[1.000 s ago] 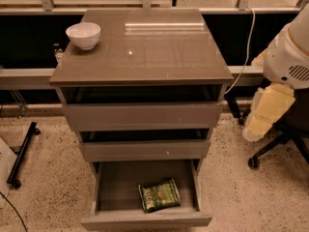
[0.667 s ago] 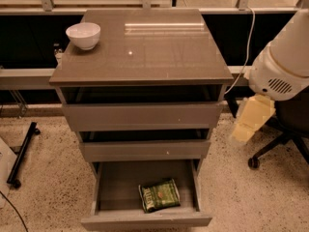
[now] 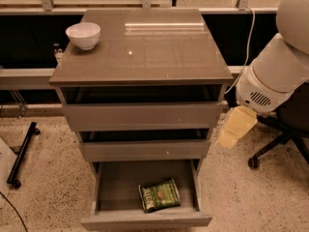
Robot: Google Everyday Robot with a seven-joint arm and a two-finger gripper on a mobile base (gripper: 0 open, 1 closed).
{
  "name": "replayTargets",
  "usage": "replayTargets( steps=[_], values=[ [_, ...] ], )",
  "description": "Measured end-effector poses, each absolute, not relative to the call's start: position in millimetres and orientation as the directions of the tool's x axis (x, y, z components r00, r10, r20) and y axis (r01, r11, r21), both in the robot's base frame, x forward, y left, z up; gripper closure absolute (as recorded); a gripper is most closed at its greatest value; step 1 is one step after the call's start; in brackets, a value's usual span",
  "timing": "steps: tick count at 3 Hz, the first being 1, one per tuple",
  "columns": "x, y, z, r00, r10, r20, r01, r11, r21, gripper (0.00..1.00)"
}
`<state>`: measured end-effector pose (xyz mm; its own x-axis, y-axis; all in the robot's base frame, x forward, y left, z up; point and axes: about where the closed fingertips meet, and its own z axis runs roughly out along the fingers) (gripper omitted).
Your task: Pick green jalapeno chip bag from bottom drawer and place on counter
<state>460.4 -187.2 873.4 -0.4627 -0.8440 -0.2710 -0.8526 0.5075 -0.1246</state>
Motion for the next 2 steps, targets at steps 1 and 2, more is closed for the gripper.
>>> replayTargets(
  steps=[1,2],
  values=[
    [461,-186,870,-0.478,-0.836,-0.271,-0.843,0.523,-0.126,0.00],
    [467,-177,830,-0.548,-0.789,-0.277,-0.808,0.585,-0.066,0.00]
  ],
)
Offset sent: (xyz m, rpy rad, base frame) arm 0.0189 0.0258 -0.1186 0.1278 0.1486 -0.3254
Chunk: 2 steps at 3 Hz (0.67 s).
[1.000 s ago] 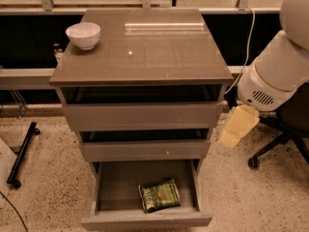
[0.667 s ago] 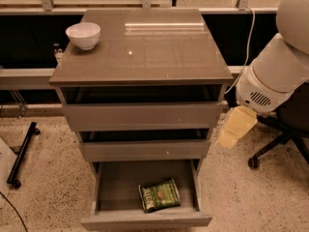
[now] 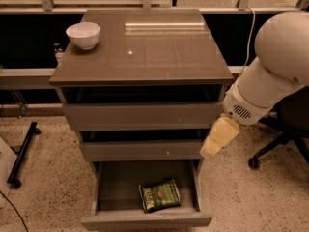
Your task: Pick green jalapeno chip bag from bottom drawer and place on counter
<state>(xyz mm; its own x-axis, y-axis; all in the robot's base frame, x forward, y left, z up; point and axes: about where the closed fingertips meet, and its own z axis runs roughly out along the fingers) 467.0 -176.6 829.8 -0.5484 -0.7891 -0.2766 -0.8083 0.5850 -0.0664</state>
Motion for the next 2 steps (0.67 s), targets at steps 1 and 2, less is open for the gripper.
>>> replayTargets(
  steps=[1,2],
  values=[
    [474,-162,777,-0.663,-0.685,-0.302,-0.721,0.692,0.011,0.00],
    [485,-145,729,-0.731,-0.603,-0.321,-0.655,0.751,0.081,0.00]
  ],
)
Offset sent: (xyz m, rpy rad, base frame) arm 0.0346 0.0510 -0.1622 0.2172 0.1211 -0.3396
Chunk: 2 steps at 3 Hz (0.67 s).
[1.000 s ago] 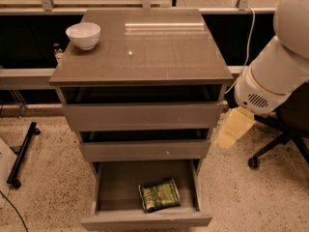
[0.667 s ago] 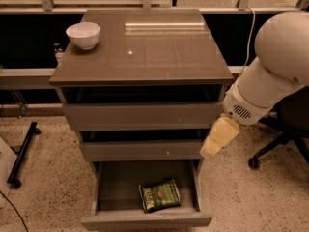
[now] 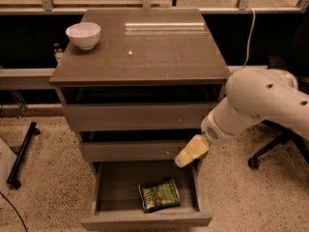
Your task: Pick green jalapeno chip bag from bottom drawer and place on counter
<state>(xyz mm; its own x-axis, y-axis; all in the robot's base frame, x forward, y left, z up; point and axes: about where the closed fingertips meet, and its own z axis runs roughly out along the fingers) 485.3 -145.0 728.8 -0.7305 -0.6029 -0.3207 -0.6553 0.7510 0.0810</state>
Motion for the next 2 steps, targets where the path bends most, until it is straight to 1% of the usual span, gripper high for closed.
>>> replayTargets(
  steps=[1,2],
  values=[
    [493.3,-130.8,680.7,-0.754,-0.554,-0.352,-0.627,0.767,0.137,0.00],
    [501.0,-128.6,678.8,-0.750,-0.544,-0.376,-0.624,0.770,0.131,0.00]
  ],
)
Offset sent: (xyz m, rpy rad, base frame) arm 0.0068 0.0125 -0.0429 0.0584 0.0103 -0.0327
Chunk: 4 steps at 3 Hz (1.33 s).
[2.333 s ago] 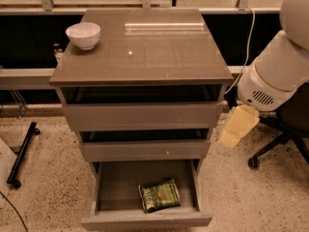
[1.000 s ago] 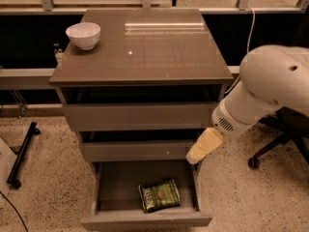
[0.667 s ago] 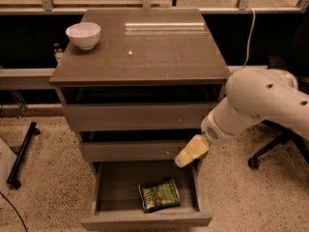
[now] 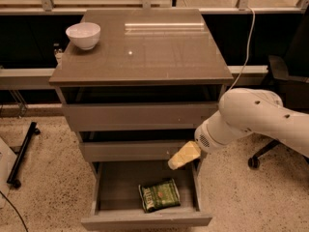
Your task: Pick green jalapeno chip bag from bottom drawer and place on counter
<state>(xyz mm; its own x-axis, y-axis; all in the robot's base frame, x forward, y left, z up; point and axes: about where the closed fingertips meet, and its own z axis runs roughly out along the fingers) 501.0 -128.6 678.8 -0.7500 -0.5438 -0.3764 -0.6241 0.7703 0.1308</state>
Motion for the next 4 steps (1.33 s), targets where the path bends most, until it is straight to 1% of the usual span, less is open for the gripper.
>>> replayTargets(
  steps=[1,3,4],
  values=[
    [507,-125,659,-0.787,-0.505,-0.355,-0.583,0.797,0.158,0.00],
    [548,-104,590,-0.875,-0.318,-0.365,-0.415,0.880,0.230,0.00],
    [569,-98,553,-0.911,-0.228,-0.344,-0.329,0.904,0.274,0.00]
  ],
)
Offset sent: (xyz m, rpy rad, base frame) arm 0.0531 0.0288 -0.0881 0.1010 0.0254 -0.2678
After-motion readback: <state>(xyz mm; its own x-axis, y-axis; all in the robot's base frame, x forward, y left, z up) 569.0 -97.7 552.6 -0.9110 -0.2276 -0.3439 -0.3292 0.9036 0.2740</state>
